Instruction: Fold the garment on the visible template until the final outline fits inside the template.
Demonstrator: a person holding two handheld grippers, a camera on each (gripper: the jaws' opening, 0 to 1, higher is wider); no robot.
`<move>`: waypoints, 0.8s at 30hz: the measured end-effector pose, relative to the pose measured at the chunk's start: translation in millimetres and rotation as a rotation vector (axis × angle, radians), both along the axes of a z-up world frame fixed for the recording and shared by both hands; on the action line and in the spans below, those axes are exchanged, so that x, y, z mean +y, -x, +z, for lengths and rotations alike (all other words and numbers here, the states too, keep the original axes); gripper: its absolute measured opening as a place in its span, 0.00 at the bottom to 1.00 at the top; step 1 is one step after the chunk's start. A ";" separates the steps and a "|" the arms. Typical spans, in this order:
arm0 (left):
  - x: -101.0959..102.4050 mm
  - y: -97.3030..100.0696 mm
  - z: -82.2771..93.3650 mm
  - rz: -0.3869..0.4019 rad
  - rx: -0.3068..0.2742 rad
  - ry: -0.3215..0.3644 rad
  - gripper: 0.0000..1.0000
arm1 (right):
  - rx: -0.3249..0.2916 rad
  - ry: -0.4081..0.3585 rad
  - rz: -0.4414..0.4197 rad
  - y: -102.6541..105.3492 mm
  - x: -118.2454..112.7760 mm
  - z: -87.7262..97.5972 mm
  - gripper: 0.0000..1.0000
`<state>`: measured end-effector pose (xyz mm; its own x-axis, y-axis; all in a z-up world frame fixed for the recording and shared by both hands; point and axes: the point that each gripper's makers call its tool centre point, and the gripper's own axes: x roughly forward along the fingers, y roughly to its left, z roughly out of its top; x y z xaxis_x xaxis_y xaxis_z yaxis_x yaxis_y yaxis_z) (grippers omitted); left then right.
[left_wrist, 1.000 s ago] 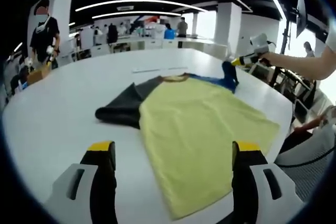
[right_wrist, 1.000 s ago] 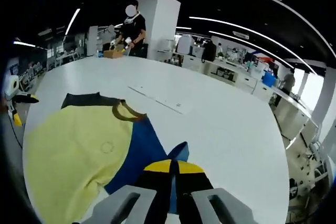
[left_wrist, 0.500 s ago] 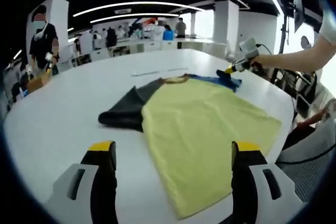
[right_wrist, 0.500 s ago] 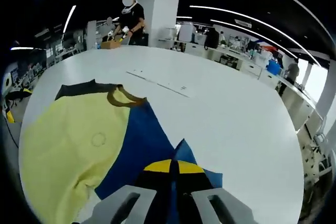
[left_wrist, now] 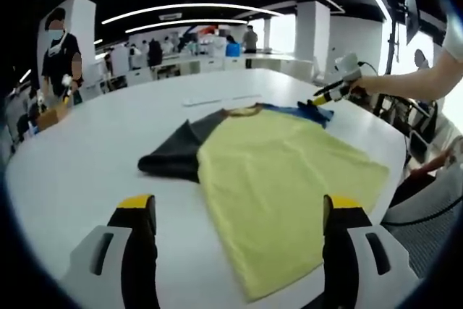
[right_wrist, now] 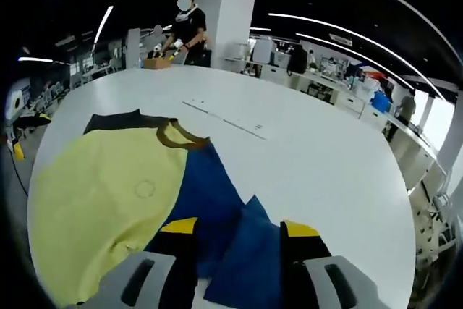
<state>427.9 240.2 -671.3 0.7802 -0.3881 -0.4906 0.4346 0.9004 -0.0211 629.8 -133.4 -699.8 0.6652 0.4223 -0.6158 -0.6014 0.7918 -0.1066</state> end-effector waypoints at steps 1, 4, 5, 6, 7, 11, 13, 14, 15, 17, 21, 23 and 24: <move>-0.4 0.0 0.3 -0.001 0.000 0.001 0.92 | 0.007 -0.004 0.009 4.7 -0.4 -0.1 0.45; -2.0 0.1 1.4 -0.005 -0.002 0.002 0.92 | 0.021 0.016 0.035 16.0 -3.7 -2.0 0.47; -2.6 0.1 1.7 -0.006 -0.002 0.003 0.92 | 0.024 0.021 0.040 19.1 -4.7 -2.5 0.47; -3.3 0.2 1.9 -0.008 -0.003 0.002 0.92 | 0.029 0.021 0.049 22.4 -5.3 -3.2 0.47; -3.6 0.3 1.9 -0.009 -0.003 0.002 0.93 | 0.043 0.022 0.052 26.7 -6.9 -4.8 0.46; -5.0 0.5 1.8 -0.013 -0.001 0.002 0.92 | 0.069 0.033 0.066 38.7 -12.3 -11.9 0.46; -6.1 0.5 2.3 -0.017 -0.003 0.003 0.92 | 0.079 0.030 0.069 43.0 -14.3 -14.0 0.45; -6.6 0.5 2.9 -0.018 -0.005 0.004 0.91 | 0.086 0.031 0.071 45.6 -15.7 -16.1 0.44; -6.8 0.5 3.2 -0.018 -0.006 0.003 0.92 | 0.089 0.037 0.075 47.7 -17.0 -18.1 0.44; -7.1 0.6 3.1 -0.020 -0.005 0.003 0.91 | 0.099 0.051 0.084 50.6 -19.2 -21.8 0.43; -6.6 0.0 5.1 -0.019 -0.013 -0.003 0.89 | 0.120 0.065 0.095 55.5 -22.0 -28.6 0.38; -6.6 -0.7 6.7 -0.020 -0.021 -0.004 0.89 | 0.125 0.068 0.096 56.6 -22.9 -31.4 0.36; -6.6 -0.8 6.8 -0.019 -0.020 -0.003 0.88 | 0.124 0.073 0.097 56.3 -24.2 -33.3 0.34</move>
<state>428.7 233.6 -664.4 0.7823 -0.4017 -0.4761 0.4523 0.8918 -0.0092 573.5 -157.6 -733.1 0.5404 0.4321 -0.7220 -0.6867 0.7224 -0.0817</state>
